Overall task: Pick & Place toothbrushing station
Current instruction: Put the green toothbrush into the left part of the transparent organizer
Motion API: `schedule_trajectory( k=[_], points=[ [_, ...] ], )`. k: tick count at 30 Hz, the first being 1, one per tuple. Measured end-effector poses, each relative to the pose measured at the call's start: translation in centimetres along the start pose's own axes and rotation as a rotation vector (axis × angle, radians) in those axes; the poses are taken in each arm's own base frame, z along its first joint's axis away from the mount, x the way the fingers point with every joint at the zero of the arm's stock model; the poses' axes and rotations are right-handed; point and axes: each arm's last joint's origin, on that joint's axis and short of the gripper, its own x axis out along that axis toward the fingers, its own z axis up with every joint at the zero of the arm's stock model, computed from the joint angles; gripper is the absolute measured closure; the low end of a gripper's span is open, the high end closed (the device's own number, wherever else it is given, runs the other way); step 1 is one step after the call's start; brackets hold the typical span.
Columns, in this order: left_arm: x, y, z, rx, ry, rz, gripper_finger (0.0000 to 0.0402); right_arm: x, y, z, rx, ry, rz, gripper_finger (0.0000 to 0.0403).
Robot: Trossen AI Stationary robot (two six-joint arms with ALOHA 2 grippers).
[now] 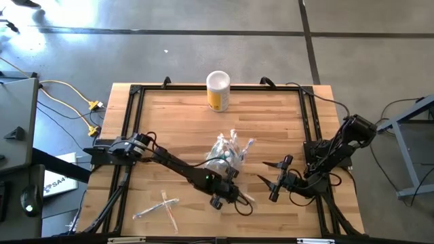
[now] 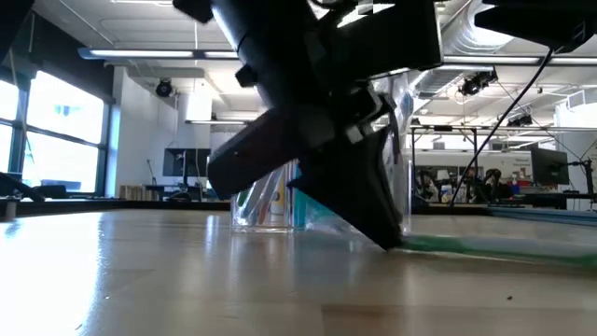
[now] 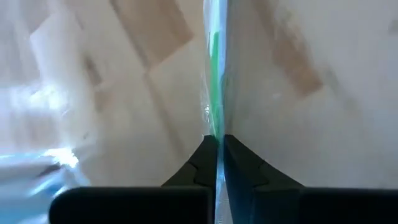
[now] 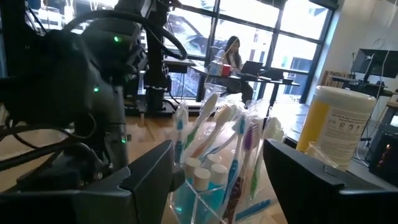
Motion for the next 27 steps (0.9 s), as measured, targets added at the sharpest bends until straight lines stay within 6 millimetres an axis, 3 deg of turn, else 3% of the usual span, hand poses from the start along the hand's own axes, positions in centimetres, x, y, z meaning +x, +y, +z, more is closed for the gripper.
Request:
schedule_trajectory(
  k=[5, 12, 17, 27],
  points=[
    [-1.8, 0.1, 1.8, 0.067, 0.043, 0.099, 0.0397, 0.0, 0.0, 0.0, -0.003, 0.005, -0.015, 0.0162],
    [-5.2, -1.2, 4.6, 0.194, 0.052, 0.222, 0.0399, 0.0, -0.1, 0.0, -0.004, 0.011, -0.035, 0.0163],
    [-7.8, -3.3, 5.5, 0.298, 0.115, 0.370, 0.0399, 0.0, -0.1, 0.0, -0.004, 0.012, -0.036, 0.0163],
    [-11.9, -9.3, 6.2, 0.731, 0.205, 0.600, 0.0400, 0.0, -0.1, 0.0, 0.000, 0.016, -0.051, 0.0163]
  ],
)
